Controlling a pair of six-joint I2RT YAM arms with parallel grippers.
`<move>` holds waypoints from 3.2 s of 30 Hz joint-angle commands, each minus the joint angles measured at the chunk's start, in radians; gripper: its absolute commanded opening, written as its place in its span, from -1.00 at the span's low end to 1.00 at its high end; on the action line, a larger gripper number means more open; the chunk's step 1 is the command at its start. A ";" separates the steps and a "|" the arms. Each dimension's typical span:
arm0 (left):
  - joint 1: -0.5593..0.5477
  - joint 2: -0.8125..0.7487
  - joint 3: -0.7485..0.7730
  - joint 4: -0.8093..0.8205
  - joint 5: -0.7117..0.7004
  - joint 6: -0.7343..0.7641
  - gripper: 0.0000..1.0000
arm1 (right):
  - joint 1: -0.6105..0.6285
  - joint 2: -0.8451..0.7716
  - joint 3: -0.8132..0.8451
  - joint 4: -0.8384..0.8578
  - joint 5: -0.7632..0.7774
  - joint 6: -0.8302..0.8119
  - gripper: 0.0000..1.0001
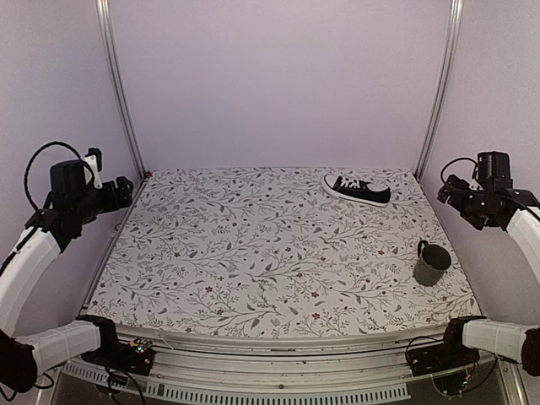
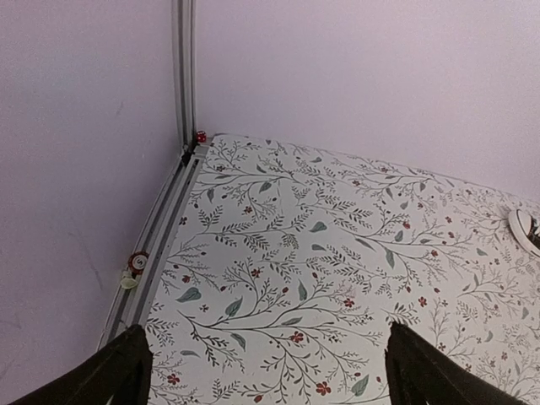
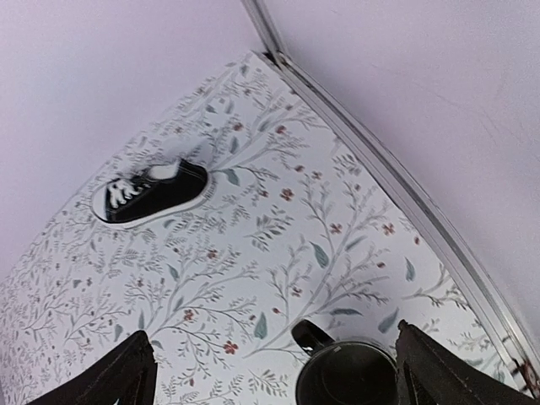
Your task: Tie the shoes
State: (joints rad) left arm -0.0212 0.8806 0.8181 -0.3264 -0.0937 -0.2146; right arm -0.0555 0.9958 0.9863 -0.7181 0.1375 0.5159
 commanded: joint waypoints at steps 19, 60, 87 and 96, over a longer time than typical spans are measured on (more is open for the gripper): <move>0.000 0.206 0.123 0.221 0.145 -0.040 0.91 | 0.094 0.542 0.266 0.340 -0.399 -0.229 0.81; 0.118 0.273 0.101 0.209 0.250 -0.088 0.90 | 0.260 1.030 0.700 0.161 -0.138 -0.171 -0.96; 0.039 0.227 0.072 0.189 0.273 -0.113 0.85 | 1.214 0.613 0.123 0.198 0.122 0.882 0.42; -0.300 0.274 0.031 0.182 0.242 -0.184 0.85 | 1.177 0.517 0.131 0.187 0.221 0.604 0.69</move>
State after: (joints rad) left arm -0.2085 1.1313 0.8993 -0.1520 0.1440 -0.3302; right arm 1.1633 1.5688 1.1172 -0.5720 0.3157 1.2572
